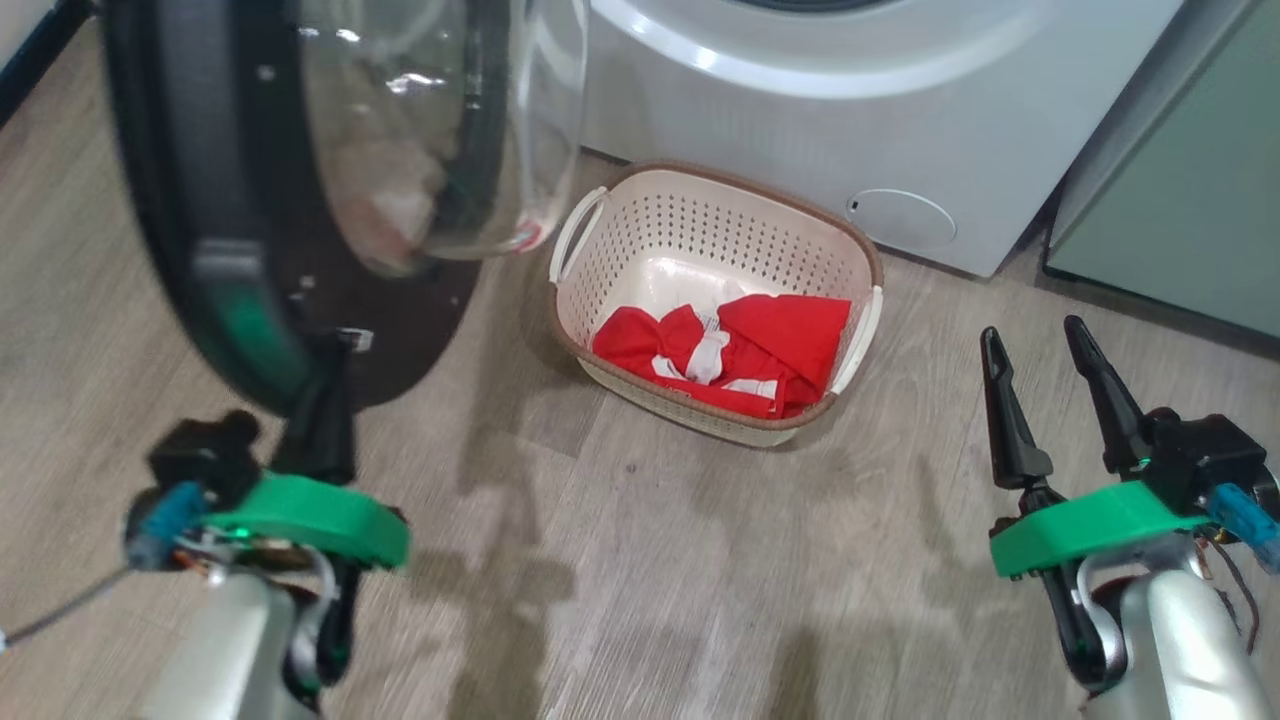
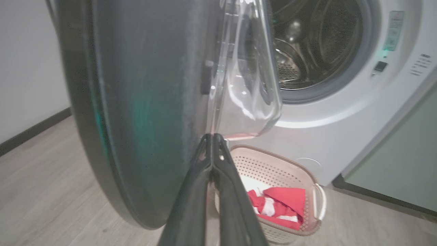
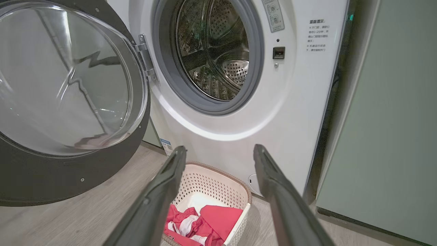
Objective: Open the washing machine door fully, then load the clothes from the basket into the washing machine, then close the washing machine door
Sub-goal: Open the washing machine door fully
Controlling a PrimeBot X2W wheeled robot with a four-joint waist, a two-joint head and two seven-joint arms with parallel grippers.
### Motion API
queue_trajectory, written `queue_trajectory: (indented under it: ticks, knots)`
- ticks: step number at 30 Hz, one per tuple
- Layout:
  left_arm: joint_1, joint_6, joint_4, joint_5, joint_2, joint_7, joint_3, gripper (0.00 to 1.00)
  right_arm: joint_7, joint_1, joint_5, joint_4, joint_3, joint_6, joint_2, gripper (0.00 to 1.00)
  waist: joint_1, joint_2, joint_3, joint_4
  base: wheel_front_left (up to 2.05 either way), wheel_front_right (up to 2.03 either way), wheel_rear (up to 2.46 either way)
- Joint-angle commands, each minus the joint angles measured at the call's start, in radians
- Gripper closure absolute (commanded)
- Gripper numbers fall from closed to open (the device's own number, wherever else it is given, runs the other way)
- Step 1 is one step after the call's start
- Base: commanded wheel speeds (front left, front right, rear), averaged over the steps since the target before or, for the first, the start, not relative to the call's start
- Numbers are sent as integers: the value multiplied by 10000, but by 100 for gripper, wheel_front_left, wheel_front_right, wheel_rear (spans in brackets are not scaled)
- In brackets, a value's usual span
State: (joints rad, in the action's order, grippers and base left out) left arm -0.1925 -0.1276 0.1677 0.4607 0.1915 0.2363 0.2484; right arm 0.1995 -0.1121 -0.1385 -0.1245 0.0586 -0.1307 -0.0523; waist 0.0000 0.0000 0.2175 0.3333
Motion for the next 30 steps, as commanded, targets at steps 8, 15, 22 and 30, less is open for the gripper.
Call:
queue_trajectory:
  ticks: [8,15,22,30]
  knots:
    - [-1061,66,1002,500,759,206,-1709,100,-249,-484,296,645,-211,0,20,0,0,0,604,-143,0,0,0]
    - [-1884,397,1870,688,1037,249,-3057,100,-446,-716,516,936,-120,0,20,0,0,0,1144,-165,0,0,0]
    - [-2723,1045,2630,617,915,252,-4827,100,-564,-971,656,1050,-169,0,20,0,0,0,1517,-109,0,0,0]
    - [-3535,1914,3477,-201,790,253,-6342,100,-561,-1236,687,963,-345,0,20,0,0,0,1747,-137,0,0,0]
